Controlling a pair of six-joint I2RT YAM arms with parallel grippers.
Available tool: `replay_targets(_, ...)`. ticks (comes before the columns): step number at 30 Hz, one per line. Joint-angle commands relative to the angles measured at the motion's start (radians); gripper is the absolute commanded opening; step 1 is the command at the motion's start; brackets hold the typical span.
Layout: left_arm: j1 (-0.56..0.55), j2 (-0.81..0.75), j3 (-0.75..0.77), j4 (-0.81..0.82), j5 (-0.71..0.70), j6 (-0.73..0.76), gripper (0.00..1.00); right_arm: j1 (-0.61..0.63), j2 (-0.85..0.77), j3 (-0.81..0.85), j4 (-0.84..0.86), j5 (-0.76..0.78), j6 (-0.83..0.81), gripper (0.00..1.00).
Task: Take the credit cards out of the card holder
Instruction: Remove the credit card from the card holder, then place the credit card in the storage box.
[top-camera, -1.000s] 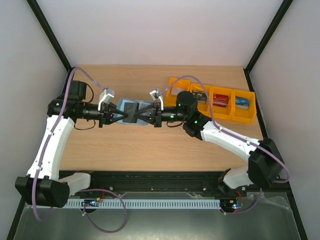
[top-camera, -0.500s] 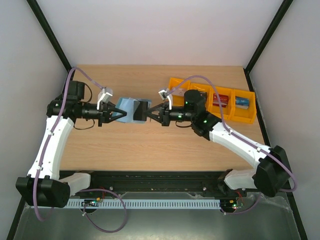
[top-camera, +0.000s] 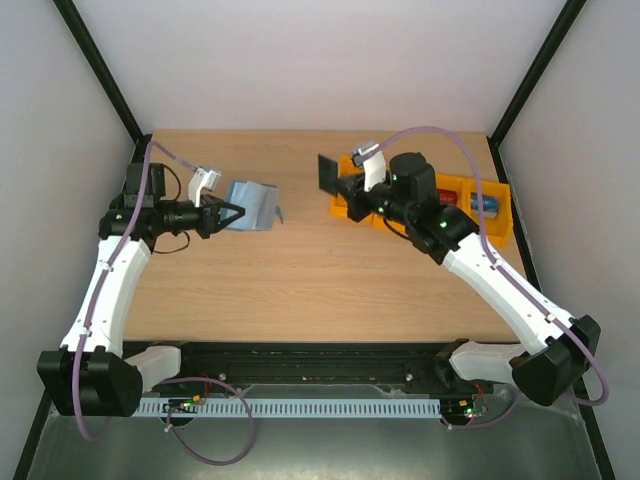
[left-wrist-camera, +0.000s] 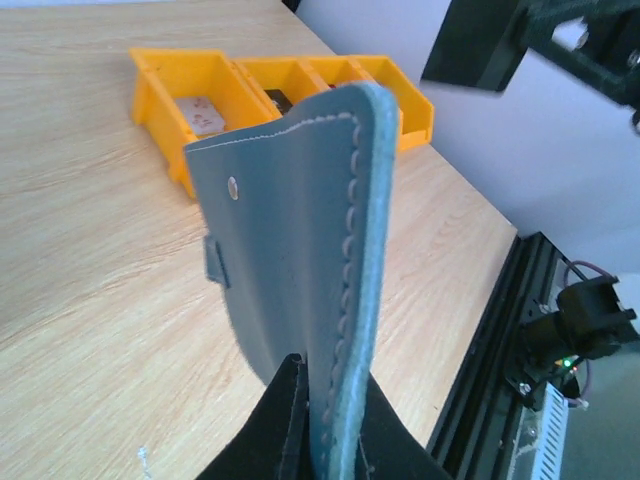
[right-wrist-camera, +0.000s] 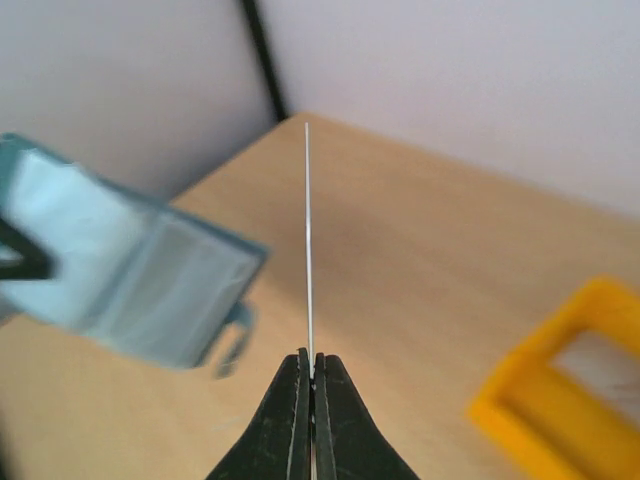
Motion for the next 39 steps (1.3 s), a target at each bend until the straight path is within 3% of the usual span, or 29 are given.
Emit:
replay_targets(1,0.007,-0.023,-0.018,0.076,-0.025,-0.058,0.02,0.0,0.034,0.119,-0.174,0.421,-0.29,0.02)
replay_targets(5,0.007,-0.022,-0.027,0.078,-0.031,-0.057,0.02,0.001,0.032,0.079,-0.073,0.637,-0.576,0.02)
replay_targets(9,0.008,-0.017,-0.027,0.071,-0.032,-0.044,0.02,0.002,-0.009,-0.059,0.305,0.886,-0.874,0.02)
replay_targets(13,0.008,-0.004,-0.032,0.071,-0.026,-0.041,0.02,0.005,0.016,-0.183,0.671,1.058,-1.281,0.02)
replay_targets(18,0.008,0.007,-0.028,0.064,-0.03,-0.028,0.02,0.035,0.07,-0.358,1.251,1.074,-1.812,0.02)
replay_targets(23,0.008,0.015,-0.029,0.061,-0.029,-0.026,0.02,0.082,0.132,-0.43,1.586,0.944,-2.097,0.02)
replay_targets(27,0.01,0.017,-0.028,0.061,-0.029,-0.026,0.02,0.127,0.161,-0.481,1.705,0.841,-2.226,0.02)
replay_targets(31,0.013,0.017,-0.03,0.061,-0.028,-0.025,0.02,0.145,0.163,-0.496,1.701,0.837,-2.229,0.02)
replay_targets(36,0.014,0.017,-0.031,0.061,-0.03,-0.025,0.02,0.145,0.146,-0.516,1.595,0.864,-2.151,0.02)
replay_targets(39,0.016,0.016,-0.033,0.06,-0.03,-0.024,0.02,0.119,0.134,-0.502,1.419,0.9,-1.982,0.02)
